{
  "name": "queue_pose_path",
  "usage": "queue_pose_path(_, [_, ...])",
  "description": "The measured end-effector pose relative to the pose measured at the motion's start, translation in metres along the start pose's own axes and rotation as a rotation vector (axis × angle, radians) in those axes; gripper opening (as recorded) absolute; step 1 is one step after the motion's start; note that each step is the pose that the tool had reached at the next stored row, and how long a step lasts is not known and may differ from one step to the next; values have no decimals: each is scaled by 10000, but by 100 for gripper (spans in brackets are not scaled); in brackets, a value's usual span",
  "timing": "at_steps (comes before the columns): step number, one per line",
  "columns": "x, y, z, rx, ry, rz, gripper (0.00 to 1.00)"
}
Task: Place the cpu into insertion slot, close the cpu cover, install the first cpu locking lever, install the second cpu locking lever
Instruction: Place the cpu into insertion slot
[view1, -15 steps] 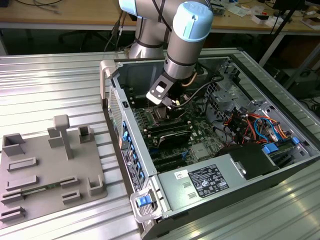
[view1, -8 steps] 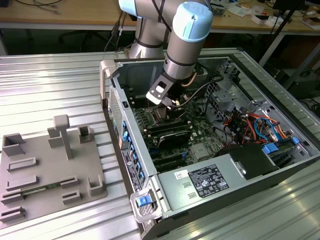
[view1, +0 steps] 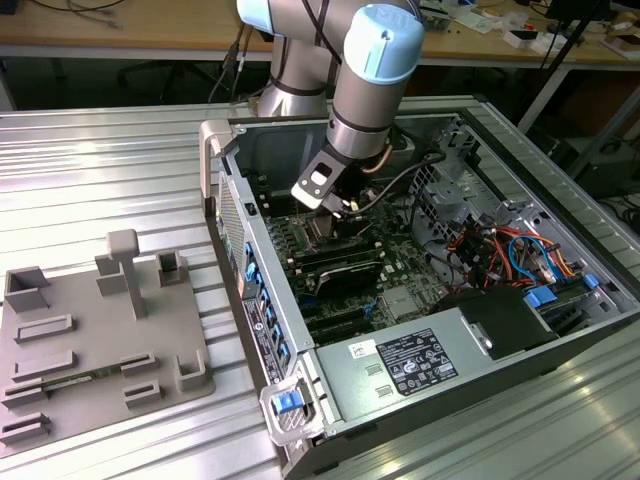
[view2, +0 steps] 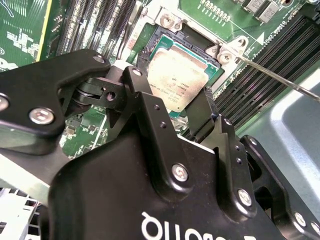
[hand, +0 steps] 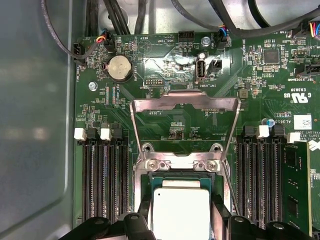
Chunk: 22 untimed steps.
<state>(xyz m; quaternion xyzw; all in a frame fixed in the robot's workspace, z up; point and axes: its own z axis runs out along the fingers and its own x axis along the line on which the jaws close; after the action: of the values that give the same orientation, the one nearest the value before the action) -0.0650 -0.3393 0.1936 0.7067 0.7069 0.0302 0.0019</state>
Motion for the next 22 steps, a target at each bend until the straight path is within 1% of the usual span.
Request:
queue_pose_path(4, [0,-1,4,0,-8,0,55])
queue_pose_path(5, [2,0,6,-1,-24,0,55])
queue_pose_path(7, [4,-1,7,-2,-61,-10,55])
queue_pose_path(10, [15,0,8,-3,-164,-20,55])
queue_pose_path(11, [16,0,8,-3,-179,-21,55])
queue_pose_path(14, [15,0,6,-1,-189,-23,55])
queue_pose_path(22, [15,0,7,-1,-191,-22,55])
